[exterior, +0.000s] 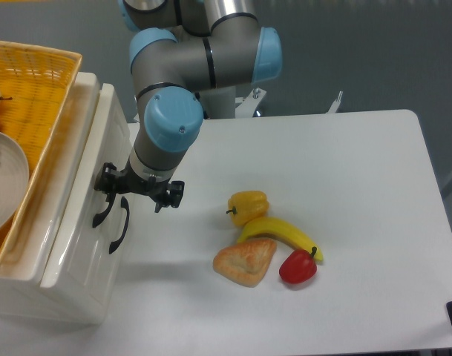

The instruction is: Slide the top white drawer open

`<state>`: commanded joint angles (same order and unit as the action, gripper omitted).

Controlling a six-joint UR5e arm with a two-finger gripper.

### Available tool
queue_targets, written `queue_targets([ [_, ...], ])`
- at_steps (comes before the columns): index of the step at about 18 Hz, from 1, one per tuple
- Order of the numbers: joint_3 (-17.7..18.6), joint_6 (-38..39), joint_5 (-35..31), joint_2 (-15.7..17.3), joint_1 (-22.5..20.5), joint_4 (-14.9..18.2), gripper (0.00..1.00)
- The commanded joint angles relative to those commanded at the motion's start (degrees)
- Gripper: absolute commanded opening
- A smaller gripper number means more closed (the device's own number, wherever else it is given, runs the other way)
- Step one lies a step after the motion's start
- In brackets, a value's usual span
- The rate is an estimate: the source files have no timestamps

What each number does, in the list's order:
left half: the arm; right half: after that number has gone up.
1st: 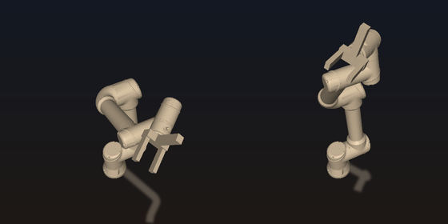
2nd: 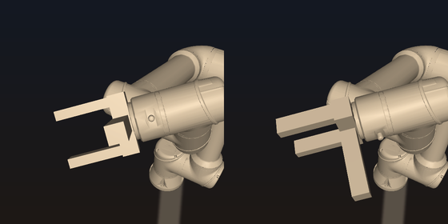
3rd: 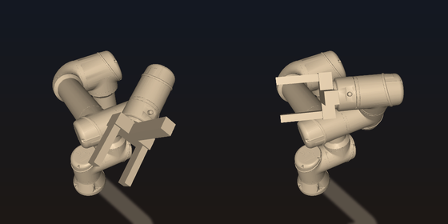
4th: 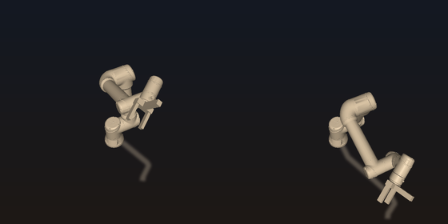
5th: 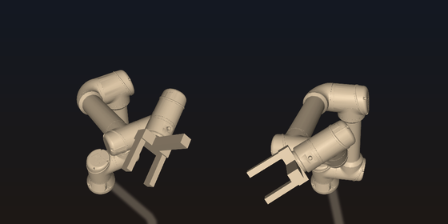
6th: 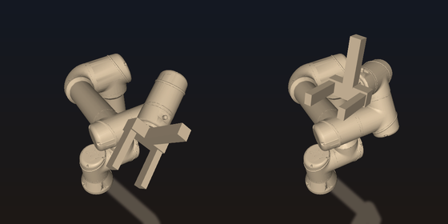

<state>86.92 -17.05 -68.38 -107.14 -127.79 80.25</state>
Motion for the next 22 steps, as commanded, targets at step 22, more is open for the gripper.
queue_targets([
  [22, -0.53, -0.7, -2.28, -0.18, -0.26, -0.62, 1.0],
])
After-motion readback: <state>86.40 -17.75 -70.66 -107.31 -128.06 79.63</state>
